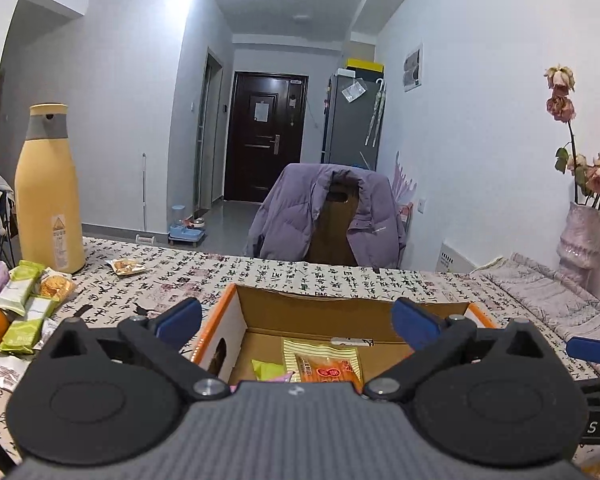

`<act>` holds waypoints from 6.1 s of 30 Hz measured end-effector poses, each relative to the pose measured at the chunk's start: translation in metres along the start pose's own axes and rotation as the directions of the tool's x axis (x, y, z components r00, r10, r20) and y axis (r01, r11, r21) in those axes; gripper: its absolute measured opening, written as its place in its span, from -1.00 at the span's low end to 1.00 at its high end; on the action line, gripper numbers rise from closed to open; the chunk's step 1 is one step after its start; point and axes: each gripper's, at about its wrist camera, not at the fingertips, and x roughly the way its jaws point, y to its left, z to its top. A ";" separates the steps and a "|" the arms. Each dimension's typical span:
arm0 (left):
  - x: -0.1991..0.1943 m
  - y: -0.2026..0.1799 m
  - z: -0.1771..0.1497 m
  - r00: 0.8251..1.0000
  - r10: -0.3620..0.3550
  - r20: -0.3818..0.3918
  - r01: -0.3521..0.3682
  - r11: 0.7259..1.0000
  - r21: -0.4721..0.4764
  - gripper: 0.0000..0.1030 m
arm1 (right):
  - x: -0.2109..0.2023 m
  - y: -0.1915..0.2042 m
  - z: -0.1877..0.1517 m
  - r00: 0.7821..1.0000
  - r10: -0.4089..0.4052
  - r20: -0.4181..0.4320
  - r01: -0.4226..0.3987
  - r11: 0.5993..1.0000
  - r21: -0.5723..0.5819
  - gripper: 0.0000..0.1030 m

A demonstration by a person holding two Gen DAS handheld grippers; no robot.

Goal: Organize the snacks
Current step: 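Release the pink packet and white packet into the box, then withdraw both tools from the box back to the snack pile, then grasp a white packet with the left tool while the right tool grasps another white packet, then carry both white packets over the box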

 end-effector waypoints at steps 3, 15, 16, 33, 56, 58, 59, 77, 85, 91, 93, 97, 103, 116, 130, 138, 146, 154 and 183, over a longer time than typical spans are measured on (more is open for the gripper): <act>-0.010 0.003 0.001 1.000 0.003 0.006 -0.003 1.000 -0.001 1.00 | -0.011 -0.001 -0.001 1.000 -0.001 0.001 0.001 1.000 0.000 1.00; -0.059 0.011 -0.009 1.000 0.004 0.018 -0.004 1.000 0.013 1.00 | -0.064 -0.003 -0.016 1.000 -0.014 0.011 0.015 1.000 -0.014 1.00; -0.062 0.011 -0.011 1.000 0.004 0.015 -0.004 1.000 0.014 1.00 | -0.068 -0.003 -0.018 1.000 -0.015 0.009 0.015 1.000 -0.016 1.00; -0.102 0.022 -0.055 0.997 -0.017 -0.070 0.021 0.998 0.063 1.00 | -0.118 0.001 -0.070 0.998 0.002 -0.070 -0.005 0.999 -0.040 1.00; -0.111 0.039 -0.125 0.975 -0.048 -0.215 0.065 0.995 0.070 1.00 | -0.113 -0.002 -0.123 0.974 0.002 -0.225 0.005 1.000 0.030 0.98; -0.111 0.039 -0.125 0.975 -0.049 -0.219 0.066 0.995 0.069 1.00 | -0.111 -0.003 -0.124 0.974 0.008 -0.227 0.003 0.999 0.047 0.84; -0.111 0.039 -0.125 0.975 -0.050 -0.217 0.066 0.996 0.067 1.00 | -0.111 -0.004 -0.124 0.974 0.014 -0.228 -0.001 0.998 0.057 0.81; -0.108 0.039 -0.126 0.970 -0.046 -0.239 0.062 0.996 0.060 1.00 | -0.111 0.001 -0.132 0.973 0.043 -0.227 -0.035 0.999 0.038 -0.06; -0.111 0.029 -0.126 0.963 -0.057 -0.263 0.076 0.995 0.063 1.00 | -0.125 -0.005 -0.129 0.982 0.050 -0.184 -0.040 0.998 0.056 -0.08; -0.121 0.013 -0.126 0.958 -0.103 -0.269 0.126 0.990 0.071 1.00 | -0.135 -0.009 -0.129 0.987 0.047 -0.156 -0.037 0.997 0.063 -0.08; -0.124 0.006 -0.127 0.955 -0.121 -0.270 0.146 0.986 0.077 1.00 | -0.136 -0.010 -0.130 0.987 0.047 -0.152 -0.037 0.997 0.067 -0.08; -0.128 -0.007 -0.131 0.946 -0.148 -0.290 0.182 0.979 0.092 1.00 | -0.140 -0.013 -0.131 0.988 0.051 -0.146 -0.041 0.996 0.074 -0.08; -0.128 -0.024 -0.139 0.924 -0.180 -0.339 0.225 0.969 0.098 1.00 | -0.146 -0.017 -0.136 0.989 0.062 -0.138 -0.051 0.995 0.084 -0.08; -0.124 -0.050 -0.152 0.892 -0.179 -0.415 0.259 0.955 0.146 0.50 | -0.152 -0.027 -0.145 0.988 0.088 -0.130 -0.073 0.990 0.119 -0.08; -0.138 -0.062 -0.152 0.897 -0.174 -0.406 0.268 0.945 0.187 0.09 | -0.157 -0.039 -0.150 0.989 0.098 -0.113 -0.081 0.985 0.152 -0.08; -0.155 -0.066 -0.145 0.918 -0.182 -0.353 0.271 0.936 0.223 0.08 | -0.160 -0.041 -0.151 0.990 0.097 -0.107 -0.079 0.984 0.157 -0.08; -0.164 -0.063 -0.142 0.924 -0.200 -0.326 0.280 0.934 0.220 0.08 | -0.164 -0.036 -0.149 0.990 0.095 -0.101 -0.080 0.986 0.145 -0.08; -0.173 -0.060 -0.133 0.932 -0.228 -0.281 0.294 0.931 0.217 0.08 | -0.163 -0.027 -0.141 0.992 0.093 -0.091 -0.082 0.990 0.116 -0.08; -0.108 -0.032 -0.040 0.988 -0.149 -0.044 0.154 0.974 0.167 0.09 | -0.093 0.014 -0.042 0.995 0.088 0.039 -0.085 0.995 -0.053 -0.07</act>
